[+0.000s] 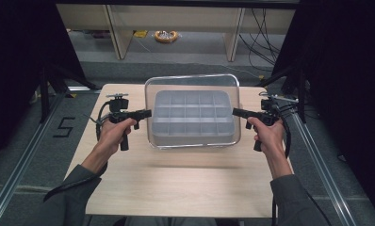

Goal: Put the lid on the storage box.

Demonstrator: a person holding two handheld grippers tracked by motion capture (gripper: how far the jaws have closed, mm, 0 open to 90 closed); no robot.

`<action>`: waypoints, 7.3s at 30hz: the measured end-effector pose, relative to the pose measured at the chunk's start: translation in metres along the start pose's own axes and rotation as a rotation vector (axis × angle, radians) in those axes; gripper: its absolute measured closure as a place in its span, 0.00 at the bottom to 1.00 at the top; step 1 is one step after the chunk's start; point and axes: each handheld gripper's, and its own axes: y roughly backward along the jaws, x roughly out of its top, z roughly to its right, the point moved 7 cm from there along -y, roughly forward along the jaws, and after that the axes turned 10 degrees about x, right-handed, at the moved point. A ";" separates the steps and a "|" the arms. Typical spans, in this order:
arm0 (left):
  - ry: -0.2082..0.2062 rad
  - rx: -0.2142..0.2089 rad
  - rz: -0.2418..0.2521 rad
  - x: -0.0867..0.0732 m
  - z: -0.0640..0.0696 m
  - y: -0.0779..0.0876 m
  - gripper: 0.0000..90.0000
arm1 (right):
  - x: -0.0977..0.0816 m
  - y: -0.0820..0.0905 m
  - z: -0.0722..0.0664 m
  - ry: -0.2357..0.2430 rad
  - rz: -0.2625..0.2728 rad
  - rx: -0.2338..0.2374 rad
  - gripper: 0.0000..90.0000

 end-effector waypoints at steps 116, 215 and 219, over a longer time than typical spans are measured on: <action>0.154 0.132 -0.146 0.005 -0.029 -0.092 0.62 | -0.008 -0.078 0.066 -0.186 -0.110 -0.235 0.60; 0.093 0.032 -0.104 -0.016 -0.051 -0.030 0.44 | -0.015 -0.022 0.051 -0.021 -0.017 -0.153 0.48; 0.072 0.018 -0.104 -0.025 -0.048 -0.021 0.44 | -0.022 -0.016 0.045 0.047 -0.031 -0.132 0.46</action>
